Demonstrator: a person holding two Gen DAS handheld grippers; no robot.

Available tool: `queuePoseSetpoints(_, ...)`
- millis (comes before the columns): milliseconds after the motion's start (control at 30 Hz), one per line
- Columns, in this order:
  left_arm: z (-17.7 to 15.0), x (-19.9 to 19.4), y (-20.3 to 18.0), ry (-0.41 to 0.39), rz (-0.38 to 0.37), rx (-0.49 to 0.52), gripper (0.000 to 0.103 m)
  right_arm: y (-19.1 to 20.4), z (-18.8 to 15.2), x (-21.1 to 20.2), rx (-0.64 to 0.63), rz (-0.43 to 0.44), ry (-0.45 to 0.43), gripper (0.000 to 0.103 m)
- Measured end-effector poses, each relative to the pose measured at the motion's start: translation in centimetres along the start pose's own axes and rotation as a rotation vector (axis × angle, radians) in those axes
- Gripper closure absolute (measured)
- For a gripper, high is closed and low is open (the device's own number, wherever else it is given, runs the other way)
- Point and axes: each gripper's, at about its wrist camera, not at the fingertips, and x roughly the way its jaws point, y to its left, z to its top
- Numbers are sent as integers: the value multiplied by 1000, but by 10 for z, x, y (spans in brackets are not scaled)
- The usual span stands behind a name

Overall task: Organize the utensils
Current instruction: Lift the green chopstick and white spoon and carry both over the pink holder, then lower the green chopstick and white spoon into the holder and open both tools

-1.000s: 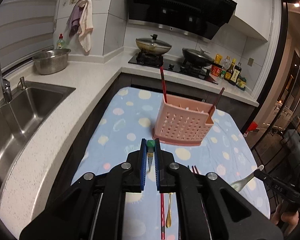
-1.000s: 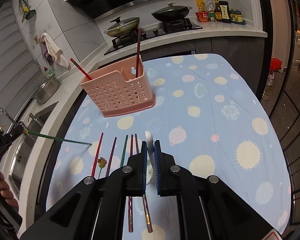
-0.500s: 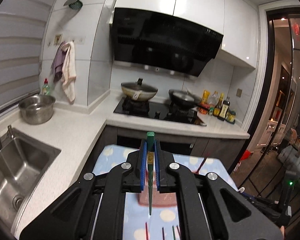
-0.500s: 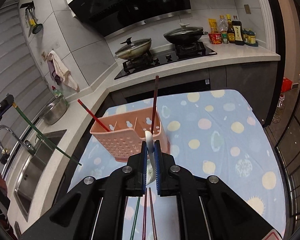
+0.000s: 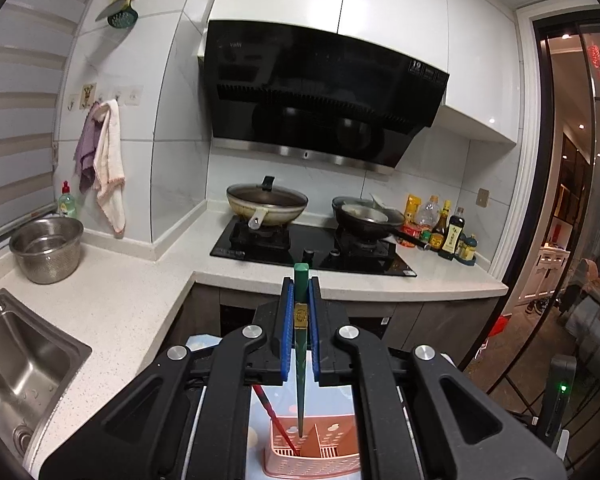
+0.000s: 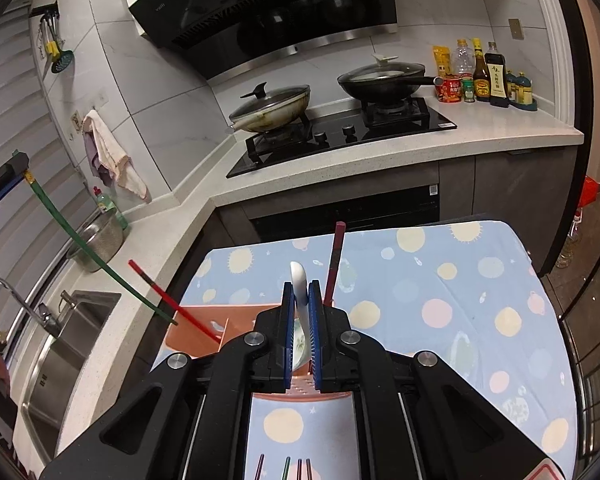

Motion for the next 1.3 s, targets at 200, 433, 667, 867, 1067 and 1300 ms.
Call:
queuePoseSetpoints(200, -28, 27, 4, 76, -1, -8, 96, 2, -7, 30, -13, -10, 50, 96)
queuePoseSetpoints(433, -55, 46, 9, 147, 8, -21, 96, 2, -16, 50, -30, -31, 91, 96)
queuePoseSetpoints(667, -66, 53, 18, 187, 28, -50, 83, 7, -16, 44, -39, -43, 63, 86)
queuePoseSetpoints(867, -70, 43, 21, 182, 57, -56, 60, 9, -14, 28, -34, -37, 39, 75)
queuePoseSetpoints(1067, -78, 29, 21, 190, 62, -56, 56, 11, -20, 7, -37, -28, 30, 71)
queuePoseSetpoints(1300, -95, 4, 23, 219, 63, -59, 56, 15, -39, -24, -54, -27, 28, 70)
